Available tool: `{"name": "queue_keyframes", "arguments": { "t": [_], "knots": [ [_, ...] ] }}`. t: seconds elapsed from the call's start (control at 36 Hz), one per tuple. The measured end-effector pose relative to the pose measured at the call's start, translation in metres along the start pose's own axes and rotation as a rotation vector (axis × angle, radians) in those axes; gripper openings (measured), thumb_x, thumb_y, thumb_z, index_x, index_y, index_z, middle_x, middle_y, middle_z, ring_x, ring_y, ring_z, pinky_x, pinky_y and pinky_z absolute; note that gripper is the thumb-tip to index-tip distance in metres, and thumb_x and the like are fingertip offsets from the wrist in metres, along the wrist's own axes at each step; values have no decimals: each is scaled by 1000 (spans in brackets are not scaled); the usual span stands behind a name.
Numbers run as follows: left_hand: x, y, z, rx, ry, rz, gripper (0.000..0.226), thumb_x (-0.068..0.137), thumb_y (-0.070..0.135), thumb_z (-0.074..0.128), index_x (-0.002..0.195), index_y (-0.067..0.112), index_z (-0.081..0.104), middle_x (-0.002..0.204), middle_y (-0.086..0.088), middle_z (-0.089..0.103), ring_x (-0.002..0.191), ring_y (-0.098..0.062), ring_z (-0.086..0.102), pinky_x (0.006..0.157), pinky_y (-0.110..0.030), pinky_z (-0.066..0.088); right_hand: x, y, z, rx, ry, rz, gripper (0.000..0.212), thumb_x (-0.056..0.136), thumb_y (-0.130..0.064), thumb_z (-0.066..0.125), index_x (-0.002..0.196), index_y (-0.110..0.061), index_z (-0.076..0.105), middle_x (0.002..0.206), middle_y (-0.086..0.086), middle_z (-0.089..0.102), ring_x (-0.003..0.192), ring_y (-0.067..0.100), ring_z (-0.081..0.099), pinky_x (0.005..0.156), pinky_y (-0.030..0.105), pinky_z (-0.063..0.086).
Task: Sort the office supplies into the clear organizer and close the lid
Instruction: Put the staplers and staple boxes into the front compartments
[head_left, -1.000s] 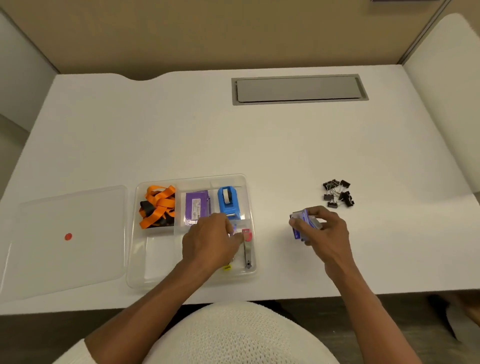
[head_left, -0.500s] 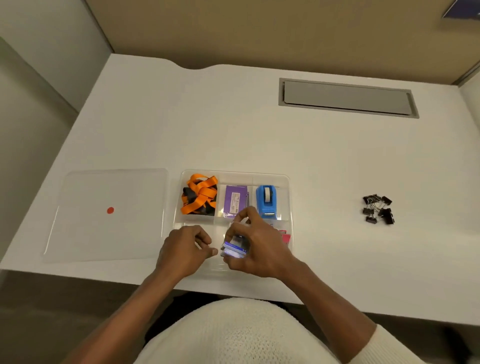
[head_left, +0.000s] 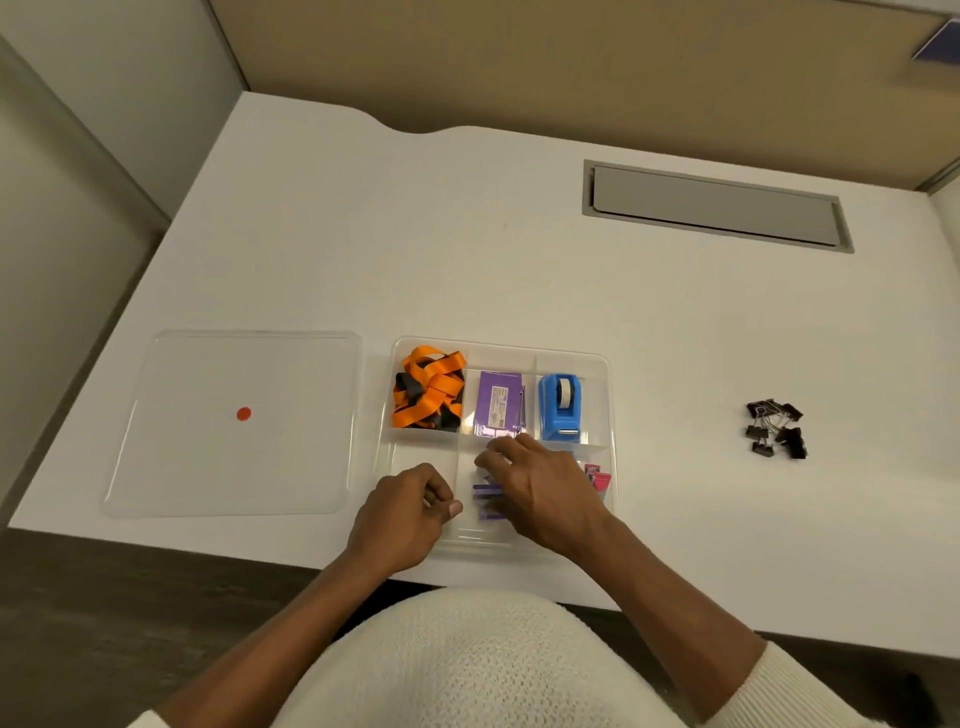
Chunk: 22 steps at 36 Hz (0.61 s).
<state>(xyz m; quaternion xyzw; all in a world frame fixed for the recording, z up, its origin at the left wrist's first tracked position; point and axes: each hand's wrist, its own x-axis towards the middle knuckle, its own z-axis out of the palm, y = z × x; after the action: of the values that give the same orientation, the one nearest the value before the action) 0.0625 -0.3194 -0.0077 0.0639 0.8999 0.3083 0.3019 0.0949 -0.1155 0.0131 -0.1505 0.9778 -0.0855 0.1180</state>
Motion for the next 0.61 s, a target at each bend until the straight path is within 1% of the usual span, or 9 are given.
{"name": "queue_keyframes", "arguments": {
  "t": [0.08, 0.17, 0.25, 0.33, 0.39, 0.44, 0.56, 0.61],
  "knots": [
    [3, -1, 0, -25, -7, -18, 18, 92, 39, 80, 96, 24, 71, 90, 10, 72, 85, -13, 70, 83, -41, 63, -7, -2, -5, -6, 60, 39, 51, 77, -29, 92, 121, -14, 71, 122, 9, 72, 109, 26, 68, 86, 40, 61],
    [6, -2, 2, -28, -4, -28, 18, 90, 38, 82, 95, 24, 72, 88, 10, 72, 84, -12, 70, 83, -39, 63, -10, -4, 0, -89, 74, 22, 45, 71, -26, 95, 111, -15, 77, 108, 6, 76, 100, 24, 69, 90, 42, 57],
    [10, -2, 1, -21, -4, -47, 18, 89, 39, 83, 94, 26, 72, 86, 12, 72, 82, -9, 68, 81, -37, 62, -12, -7, 8, -115, 48, -42, 35, 75, -27, 93, 106, -17, 80, 100, 4, 78, 92, 21, 70, 90, 40, 55],
    [13, -1, 0, -21, -14, -62, 18, 88, 39, 84, 93, 26, 72, 84, 14, 70, 80, -9, 68, 81, -37, 62, -11, -7, 12, -89, 53, -87, 28, 75, -28, 93, 99, -20, 83, 95, 1, 78, 87, 18, 68, 80, 34, 56],
    [15, -1, 0, -14, -27, -68, 19, 88, 39, 84, 93, 27, 72, 83, 14, 70, 81, -9, 68, 82, -37, 63, -10, -6, 12, -44, 62, -86, 28, 76, -26, 92, 101, -20, 82, 98, 1, 78, 90, 19, 68, 81, 35, 56],
    [16, -2, 0, -16, -36, -75, 19, 87, 40, 85, 92, 29, 71, 84, 14, 71, 81, -7, 68, 83, -37, 63, -10, -3, 11, -21, 86, -58, 32, 77, -28, 91, 106, -18, 80, 105, 3, 76, 98, 21, 68, 86, 37, 57],
    [18, -2, -1, -14, -48, -80, 20, 85, 40, 87, 90, 31, 70, 84, 13, 72, 80, -6, 69, 83, -37, 63, -9, 0, 11, -56, 62, -13, 45, 81, -37, 87, 118, -14, 74, 121, 9, 70, 113, 25, 65, 96, 41, 58],
    [19, 0, -2, -16, -55, -83, 20, 85, 39, 87, 91, 30, 70, 84, 12, 72, 80, -8, 69, 83, -38, 63, -9, -3, 13, -109, 60, 2, 50, 77, -41, 89, 117, -14, 74, 121, 10, 71, 114, 26, 66, 98, 42, 56]
  ]
}}
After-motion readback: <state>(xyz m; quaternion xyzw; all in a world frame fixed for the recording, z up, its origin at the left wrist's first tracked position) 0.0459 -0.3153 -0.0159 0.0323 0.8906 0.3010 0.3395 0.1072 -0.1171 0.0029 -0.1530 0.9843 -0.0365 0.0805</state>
